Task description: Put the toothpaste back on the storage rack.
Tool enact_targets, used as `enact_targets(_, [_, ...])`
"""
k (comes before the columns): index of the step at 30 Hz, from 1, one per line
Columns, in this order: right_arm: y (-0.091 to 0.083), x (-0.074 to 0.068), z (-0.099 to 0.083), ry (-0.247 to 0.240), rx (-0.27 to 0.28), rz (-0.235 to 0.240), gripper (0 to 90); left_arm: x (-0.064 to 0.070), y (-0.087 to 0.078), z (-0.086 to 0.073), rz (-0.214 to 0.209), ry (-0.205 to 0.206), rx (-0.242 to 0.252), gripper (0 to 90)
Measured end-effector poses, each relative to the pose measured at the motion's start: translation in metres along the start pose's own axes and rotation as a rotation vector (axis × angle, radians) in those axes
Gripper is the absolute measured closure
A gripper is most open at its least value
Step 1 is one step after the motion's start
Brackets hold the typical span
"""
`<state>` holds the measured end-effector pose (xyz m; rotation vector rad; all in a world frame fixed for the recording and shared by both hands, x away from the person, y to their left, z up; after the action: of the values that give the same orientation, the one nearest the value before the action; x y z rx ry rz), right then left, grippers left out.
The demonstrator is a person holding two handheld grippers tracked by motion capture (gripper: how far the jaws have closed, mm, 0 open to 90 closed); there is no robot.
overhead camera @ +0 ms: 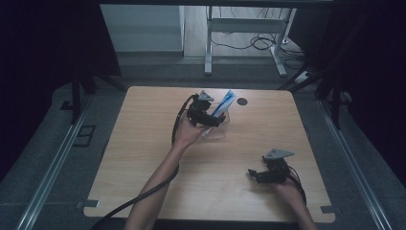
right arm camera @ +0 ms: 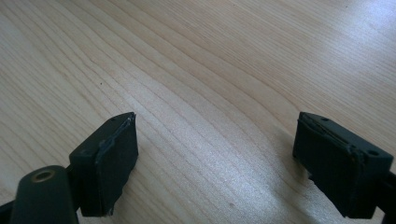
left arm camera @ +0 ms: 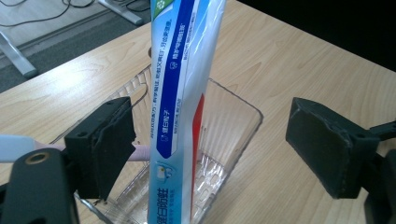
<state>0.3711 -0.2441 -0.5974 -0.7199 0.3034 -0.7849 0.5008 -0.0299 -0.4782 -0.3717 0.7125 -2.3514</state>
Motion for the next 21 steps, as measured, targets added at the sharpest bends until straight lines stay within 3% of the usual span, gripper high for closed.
enact_targets(12, [0.0, 0.0, 0.0, 0.001, 0.0, -0.001, 14.1, 0.007, -0.016, -0.004, -0.034, -0.001, 0.01, 13.9])
enact_targets(21, [0.0, 0.0, 0.0, 0.0, 0.0, -0.001, 14.1, 0.015, -0.026, -0.007, -0.025, 0.041, 0.011, 12.7])
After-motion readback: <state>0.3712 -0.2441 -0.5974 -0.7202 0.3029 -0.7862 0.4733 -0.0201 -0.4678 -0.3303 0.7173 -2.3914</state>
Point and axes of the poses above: each handheld gripper's, and its own axes: y roughly forward along the jaws, z roughly out of its top, x roughly to its right, the point moved 8 cm from there along y, roughly forward along the jaws, and after that the axes turned 1 degree about -y, right-handed, at the moved point
